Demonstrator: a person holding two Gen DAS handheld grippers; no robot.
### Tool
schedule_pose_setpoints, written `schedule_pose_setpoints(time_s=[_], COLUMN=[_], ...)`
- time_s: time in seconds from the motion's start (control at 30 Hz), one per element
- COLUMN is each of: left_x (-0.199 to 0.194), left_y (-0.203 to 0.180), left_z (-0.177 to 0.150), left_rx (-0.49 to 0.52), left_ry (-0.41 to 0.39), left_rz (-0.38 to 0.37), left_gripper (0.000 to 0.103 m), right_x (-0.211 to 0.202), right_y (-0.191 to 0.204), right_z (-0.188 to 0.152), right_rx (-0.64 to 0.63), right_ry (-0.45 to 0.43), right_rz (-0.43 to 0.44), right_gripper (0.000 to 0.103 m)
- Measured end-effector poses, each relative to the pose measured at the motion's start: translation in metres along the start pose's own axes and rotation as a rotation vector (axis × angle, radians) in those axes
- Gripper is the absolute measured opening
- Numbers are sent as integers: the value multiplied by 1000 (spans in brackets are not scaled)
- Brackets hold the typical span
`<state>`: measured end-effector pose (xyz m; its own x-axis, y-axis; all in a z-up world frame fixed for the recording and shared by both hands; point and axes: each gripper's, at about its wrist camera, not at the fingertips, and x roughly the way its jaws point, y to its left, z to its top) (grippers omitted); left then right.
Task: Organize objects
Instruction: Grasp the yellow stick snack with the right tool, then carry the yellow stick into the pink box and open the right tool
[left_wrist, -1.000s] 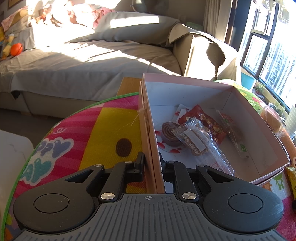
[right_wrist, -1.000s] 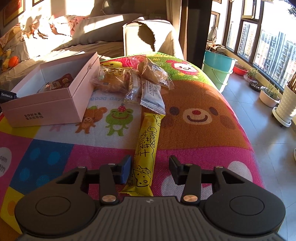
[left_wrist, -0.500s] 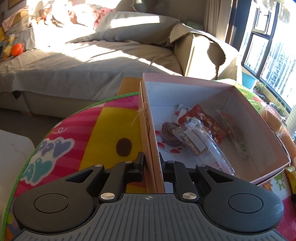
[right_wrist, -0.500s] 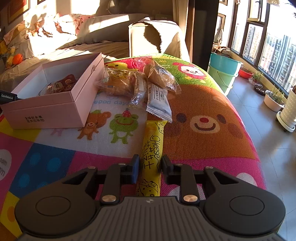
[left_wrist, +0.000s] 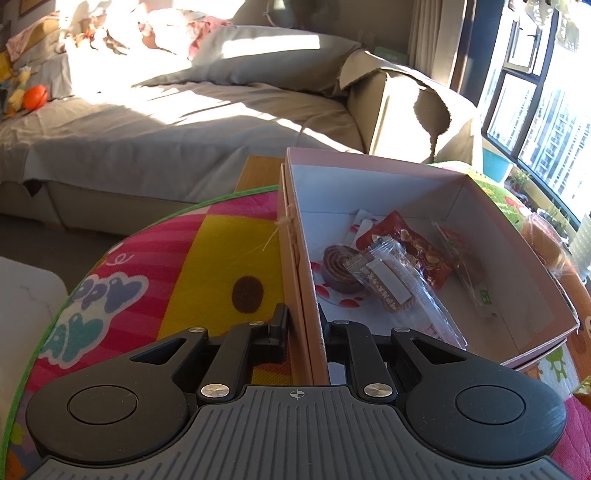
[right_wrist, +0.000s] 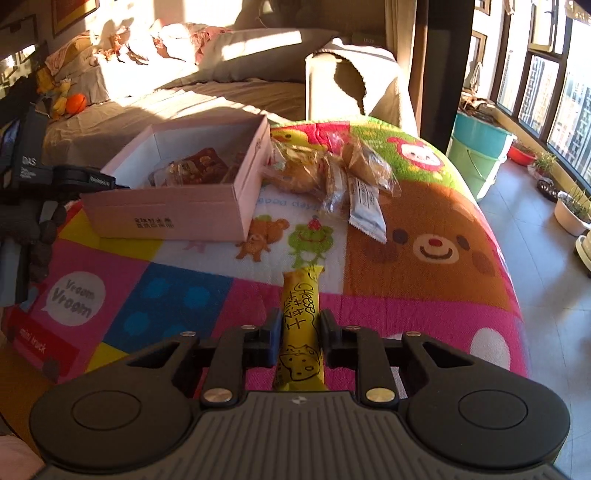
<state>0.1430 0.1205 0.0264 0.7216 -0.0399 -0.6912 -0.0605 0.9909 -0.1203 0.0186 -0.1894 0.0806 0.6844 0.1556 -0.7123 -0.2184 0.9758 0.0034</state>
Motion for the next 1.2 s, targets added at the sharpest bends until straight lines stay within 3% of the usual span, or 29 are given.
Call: schedule_pose_setpoints(time_s=[0.03,0.07,0.1,0.27,0.33,0.4,0.43,0.47,0.53,0.67,0.77,0.83,0.97,1.03,1.2], left_x=[0,0,0,0,0,0,0,0,0,1,1,1,1,1,1], left_y=[0,0,0,1,2,2,2,2,2,2,2,2,2,2,2], left_z=[0,0,0,0,0,0,0,0,0,0,0,0,0,0,0], left_rx=[0,0,-1,-8,-10,-11,-11,-12,-12,-11,-11,-10,-7,-8,-8], left_ry=[0,0,1,3,3,3,3,3,3,3,4,4,6,6,6], left_rz=[0,-1,-1,-11,-13,-15,-15,-15,-16,-15,-16,-16,-16,-16,-16], left_gripper=[15,15,15,15,15,16,16,16,16,16,16,16,16,16,16], right_x=[-8,-18,-28,-67,-67,-56,-47,-36,-16,24,45,48,45,42,29], right_y=[3,7,11,32,37,38,37,35,31,24,23,30,50,51,32], right_z=[7,17,27,69,73,69,65,59,42,8,-8,-15,-19,-18,-5], right_rx=[-6,-17,-26,-126,-159,-152,-139,-112,-63,38,91,59,-56,-67,-32], right_ry=[-31,-74,-114,-295,-296,-241,-196,-145,-57,122,188,176,145,148,117], right_rz=[5,12,19,42,38,50,57,62,57,53,67,47,53,67,25], right_gripper=[20,7,2,2,2,5,12,34,67,67,64,61,31,23,21])
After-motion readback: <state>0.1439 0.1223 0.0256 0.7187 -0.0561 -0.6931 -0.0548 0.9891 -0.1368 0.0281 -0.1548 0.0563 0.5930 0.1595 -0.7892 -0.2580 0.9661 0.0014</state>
